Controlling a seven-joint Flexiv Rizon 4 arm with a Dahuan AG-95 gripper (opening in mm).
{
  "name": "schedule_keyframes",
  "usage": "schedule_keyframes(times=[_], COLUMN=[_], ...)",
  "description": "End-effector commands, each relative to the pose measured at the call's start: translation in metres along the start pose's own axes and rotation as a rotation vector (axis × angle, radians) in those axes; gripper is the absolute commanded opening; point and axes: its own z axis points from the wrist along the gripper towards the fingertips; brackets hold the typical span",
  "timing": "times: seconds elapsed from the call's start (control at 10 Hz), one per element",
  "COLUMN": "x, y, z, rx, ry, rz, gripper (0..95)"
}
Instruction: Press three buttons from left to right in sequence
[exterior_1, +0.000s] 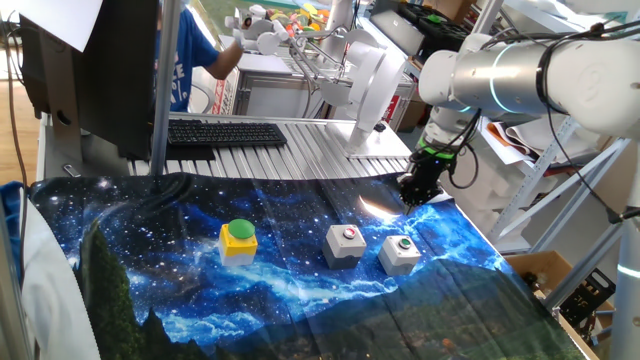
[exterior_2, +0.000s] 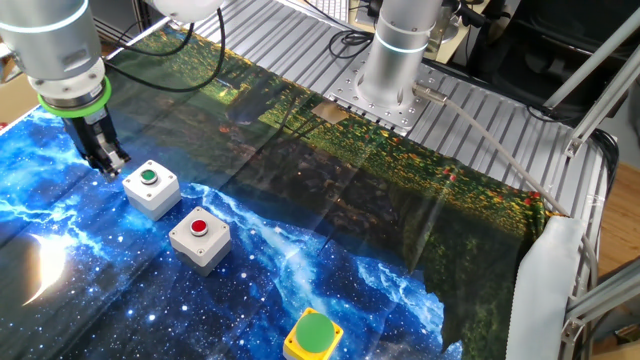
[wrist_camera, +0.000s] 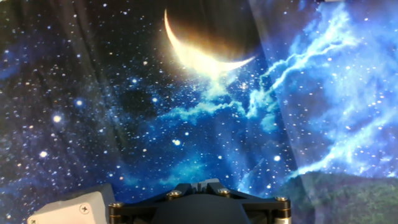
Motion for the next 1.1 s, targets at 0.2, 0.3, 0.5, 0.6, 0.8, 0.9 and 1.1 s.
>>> schedule_keyframes(times=[0.2,0.3,0.5,0.6,0.8,0.9,1.1], x=[0.0,0.0,0.0,0.003,0.01,0.015,0.014], y=[-0.001,-0.001,-0.001,0.0,-0.001,-0.005,-0.016], z=[-0.002,-0.002,-0.002,0.0,0.003,0.004,0.006], rx=[0.006,0.015,0.023,0.021,0.017,0.012,-0.006], ry=[-0.007,-0.011,-0.022,-0.03,-0.034,-0.03,-0.015], rz=[-0.073,-0.09,-0.105,-0.11,-0.105,-0.108,-0.128], gripper=[0.0,0.0,19.0,38.0,38.0,38.0,38.0])
